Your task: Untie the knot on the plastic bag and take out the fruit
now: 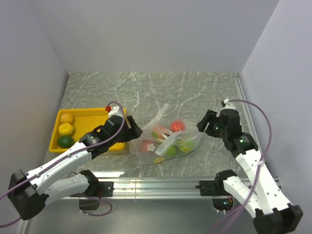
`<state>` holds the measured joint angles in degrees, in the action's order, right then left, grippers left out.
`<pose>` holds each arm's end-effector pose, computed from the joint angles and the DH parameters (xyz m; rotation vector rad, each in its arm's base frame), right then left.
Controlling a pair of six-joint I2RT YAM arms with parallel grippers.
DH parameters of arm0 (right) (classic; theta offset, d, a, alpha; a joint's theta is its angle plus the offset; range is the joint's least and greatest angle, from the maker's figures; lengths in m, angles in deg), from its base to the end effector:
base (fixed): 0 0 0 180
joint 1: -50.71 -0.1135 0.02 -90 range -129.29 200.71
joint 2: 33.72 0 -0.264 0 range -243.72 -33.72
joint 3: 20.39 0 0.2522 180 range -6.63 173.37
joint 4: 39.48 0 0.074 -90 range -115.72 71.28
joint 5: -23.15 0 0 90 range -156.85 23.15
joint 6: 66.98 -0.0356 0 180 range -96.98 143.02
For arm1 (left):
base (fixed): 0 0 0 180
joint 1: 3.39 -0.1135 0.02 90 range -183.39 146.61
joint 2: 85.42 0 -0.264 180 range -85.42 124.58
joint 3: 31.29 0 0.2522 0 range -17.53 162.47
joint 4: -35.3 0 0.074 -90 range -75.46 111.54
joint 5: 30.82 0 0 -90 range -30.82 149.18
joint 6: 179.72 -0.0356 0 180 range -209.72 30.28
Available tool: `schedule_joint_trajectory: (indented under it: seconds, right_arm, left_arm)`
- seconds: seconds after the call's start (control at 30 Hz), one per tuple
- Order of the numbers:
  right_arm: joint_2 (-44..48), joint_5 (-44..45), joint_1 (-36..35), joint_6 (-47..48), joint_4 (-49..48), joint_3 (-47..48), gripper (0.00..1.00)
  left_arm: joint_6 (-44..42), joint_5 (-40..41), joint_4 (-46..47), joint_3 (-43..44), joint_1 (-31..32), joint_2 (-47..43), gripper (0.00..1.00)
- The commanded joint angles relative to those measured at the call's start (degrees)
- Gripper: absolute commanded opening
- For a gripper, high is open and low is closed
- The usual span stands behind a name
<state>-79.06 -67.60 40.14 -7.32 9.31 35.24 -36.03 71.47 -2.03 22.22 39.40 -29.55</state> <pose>0.1654 0.0313 0.2781 0.3832 2.2407 0.3971 0.1575 -0.1354 0.2522 -0.3381 2.3053 -0.6483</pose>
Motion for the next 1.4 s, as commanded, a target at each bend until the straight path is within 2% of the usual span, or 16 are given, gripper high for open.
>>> schedule_joint_trajectory:
  seconds: [0.0, 0.07, 0.3, 0.47, 0.7, 0.8, 0.87, 0.9, 0.93, 0.97, 1.03, 1.07, 1.1, 1.17, 1.3, 1.37]
  right_arm:
    - [2.1, -0.73, -7.87, 6.43, 1.18, 7.95, 0.71]
    - [-0.26, -1.0, -13.13, 6.97, 2.85, 11.73, 0.73]
    - [-9.84, 7.68, -28.08, 8.2, 3.65, 17.46, 0.74]
    - [-19.67, 11.65, -32.49, 7.59, 4.17, 19.04, 0.75]
    - [-24.01, 19.91, -32.85, 1.44, 5.41, 13.53, 0.72]
    - [-22.69, 18.43, -32.15, -0.76, 4.18, 8.78, 0.62]
    - [-22.16, 16.94, -30.83, -2.26, 4.09, 6.66, 0.49]
    - [-21.98, 16.23, -30.05, -2.61, 3.65, 4.56, 0.46]
    - [-21.11, 15.61, -28.12, -3.31, 3.21, 3.5, 0.44]
    - [-20.41, 14.39, -27.06, -3.92, 2.95, 2.44, 0.31]
    - [-18.39, 12.19, -23.64, -5.41, 1.02, -1.25, 0.17]
    - [-15.51, 10.79, -19.45, -5.51, -0.03, -2.48, 0.05]
    - [-14.09, 7.82, -16.88, -5.51, -1.61, -4.67, 0.0]
    - [-10.3, 7.17, -13.44, -5.86, -2.07, -5.65, 0.0]
    - [-6.52, 5.77, -6.59, -7.61, -3.03, -6.53, 0.0]
    - [-5.81, 5.15, -5.61, -7.88, -3.65, -6.45, 0.0]
  left_arm:
    - [-5.79, -3.33, 2.57, 6.39, 0.28, -3.31, 0.81]
    - [-7.28, -4.12, 0.65, 9.54, 0.63, -4.72, 0.93]
    - [-8.43, 3.06, -4.64, 19.4, 6.51, 2.12, 0.91]
    - [-9.22, 9.23, -2.01, 24.83, 7.22, 13.54, 0.88]
    - [-8.52, 13.19, -1.74, 34.34, 8.28, 30.5, 0.86]
    - [-6.68, 14.24, -2.18, 36.72, 10.3, 36.4, 0.76]
    - [-4.14, 15.12, -5.07, 36.63, 10.65, 39.3, 0.61]
    - [-1.16, 15.56, -5.86, 35.85, 10.74, 39.66, 0.54]
    - [0.43, 16.0, -6.48, 32.71, 11.18, 39.05, 0.38]
    - [2.1, 17.14, -6.75, 30.5, 11.53, 37.91, 0.27]
    - [6.33, 18.29, -5.79, 25.14, 12.58, 31.25, 0.01]
    - [7.38, 19.16, -4.83, 19.81, 13.89, 28.35, 0.01]
    - [9.39, 19.78, -4.9, 17.32, 14.6, 22.14, 0.01]
    - [11.25, 20.31, -5.08, 10.55, 16.79, 15.61, 0.01]
    - [15.63, 13.4, -4.9, -0.18, 17.68, -1.51, 0.0]
    - [17.32, 11.18, -5.08, -4.58, 17.68, -5.5, 0.01]
